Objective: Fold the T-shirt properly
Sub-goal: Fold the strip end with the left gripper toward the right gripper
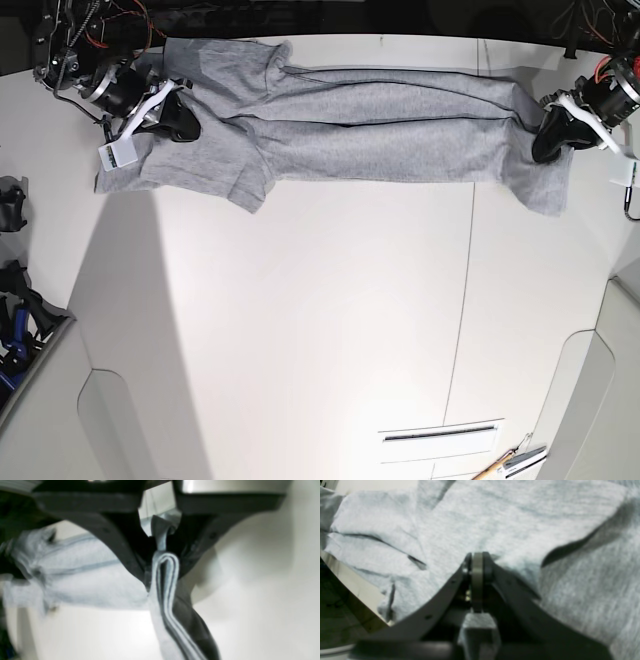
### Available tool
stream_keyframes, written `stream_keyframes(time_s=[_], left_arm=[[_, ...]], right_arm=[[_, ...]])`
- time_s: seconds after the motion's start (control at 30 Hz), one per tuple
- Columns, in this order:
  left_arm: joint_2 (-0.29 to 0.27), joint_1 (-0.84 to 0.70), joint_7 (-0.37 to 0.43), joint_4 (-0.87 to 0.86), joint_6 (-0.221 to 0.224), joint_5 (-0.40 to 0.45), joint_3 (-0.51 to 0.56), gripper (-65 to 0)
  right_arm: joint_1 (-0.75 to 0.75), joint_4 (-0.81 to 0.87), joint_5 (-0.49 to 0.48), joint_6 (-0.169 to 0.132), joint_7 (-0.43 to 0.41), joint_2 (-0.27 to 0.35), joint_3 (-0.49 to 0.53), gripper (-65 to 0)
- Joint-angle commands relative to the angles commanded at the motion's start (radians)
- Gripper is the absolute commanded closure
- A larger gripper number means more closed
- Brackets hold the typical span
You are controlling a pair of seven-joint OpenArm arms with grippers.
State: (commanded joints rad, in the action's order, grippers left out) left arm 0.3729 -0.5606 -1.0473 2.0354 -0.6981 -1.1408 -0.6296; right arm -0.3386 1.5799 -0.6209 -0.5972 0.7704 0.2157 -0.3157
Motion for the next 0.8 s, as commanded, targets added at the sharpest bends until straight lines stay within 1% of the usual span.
stream_keyframes(time_s=[0.07, 0.13, 0.17, 0.23, 0.3, 0.33, 0.37, 0.43, 0.47, 0.5, 0.53, 0.57, 0.67, 0.73, 0.77, 0.8], left_arm=[[-0.021, -0.027, 0.001, 0.087, 0.000, -0.007, 0.071, 0.0], [-0.044, -0.022, 0.011, 0.124, 0.000, 0.040, 0.181, 0.0], [-0.056, -0.018, 0.037, 0.124, 0.000, 0.093, 0.243, 0.0], [-0.075, -0.015, 0.109, 0.121, 0.000, 0.231, 0.366, 0.0], [-0.076, -0.007, 0.190, 0.110, 0.000, 0.328, 0.481, 0.0], [-0.076, 0.001, 0.217, 0.103, 0.000, 0.372, 0.534, 0.0], [-0.076, 0.008, 0.241, 0.095, 0.000, 0.415, 0.583, -5.4], [-0.076, 0.015, 0.278, 0.075, 0.000, 0.501, 0.667, -21.7], [-0.076, 0.015, 0.312, 0.064, 0.000, 0.536, 0.696, -28.9], [-0.076, 0.015, 0.335, 0.055, 0.013, 0.548, 0.716, -33.8], [-0.077, 0.016, 0.345, 0.050, 0.058, 0.549, 0.730, -35.9], [-0.077, 0.024, 0.347, 0.048, 0.086, 0.548, 0.741, -35.9], [-0.076, 0.029, 0.343, 0.048, 0.088, 0.547, 0.744, -35.9], [-0.076, 0.029, 0.322, 0.048, 0.088, 0.548, 0.744, -35.9], [-0.076, 0.029, 0.312, 0.048, 0.088, 0.548, 0.744, -35.9], [-0.076, 0.029, 0.309, 0.048, 0.088, 0.548, 0.744, -35.9]], right_arm=[[0.000, 0.000, 0.000, 0.000, 0.000, 0.000, 0.000, 0.0], [0.000, 0.000, 0.000, 0.001, 0.000, 0.000, 0.000, 0.0], [0.000, 0.000, 0.000, 0.003, 0.001, 0.000, 0.000, 0.0], [0.000, 0.000, 0.000, 0.003, 0.004, 0.000, 0.000, 0.0], [0.000, 0.000, 0.000, 0.003, 0.004, 0.000, 0.000, 0.0], [0.000, 0.000, -0.002, 0.004, 0.004, 0.000, 0.000, 0.0], [0.000, 0.000, -0.012, 0.008, 0.005, 0.000, 0.000, 0.0], [0.000, 0.000, -0.050, 0.008, 0.021, 0.000, -0.002, 0.0], [0.000, 0.002, -0.083, 0.006, 0.039, 0.000, -0.007, 0.0], [0.000, 0.010, -0.120, 0.005, 0.056, 0.000, -0.014, 0.0], [0.000, 0.027, -0.154, -0.003, 0.077, 0.000, -0.029, 0.0], [0.000, 0.051, -0.183, -0.003, 0.099, 0.000, -0.049, 0.0], [0.000, 0.154, -0.249, -0.002, 0.172, 0.000, -0.158, 0.0], [0.000, 0.211, -0.262, -0.002, 0.203, 0.000, -0.256, 0.0], [0.000, 0.226, -0.261, -0.002, 0.205, 0.002, -0.308, -4.6], [0.000, 0.228, -0.262, -0.002, 0.206, 0.011, -0.354, -13.7]])
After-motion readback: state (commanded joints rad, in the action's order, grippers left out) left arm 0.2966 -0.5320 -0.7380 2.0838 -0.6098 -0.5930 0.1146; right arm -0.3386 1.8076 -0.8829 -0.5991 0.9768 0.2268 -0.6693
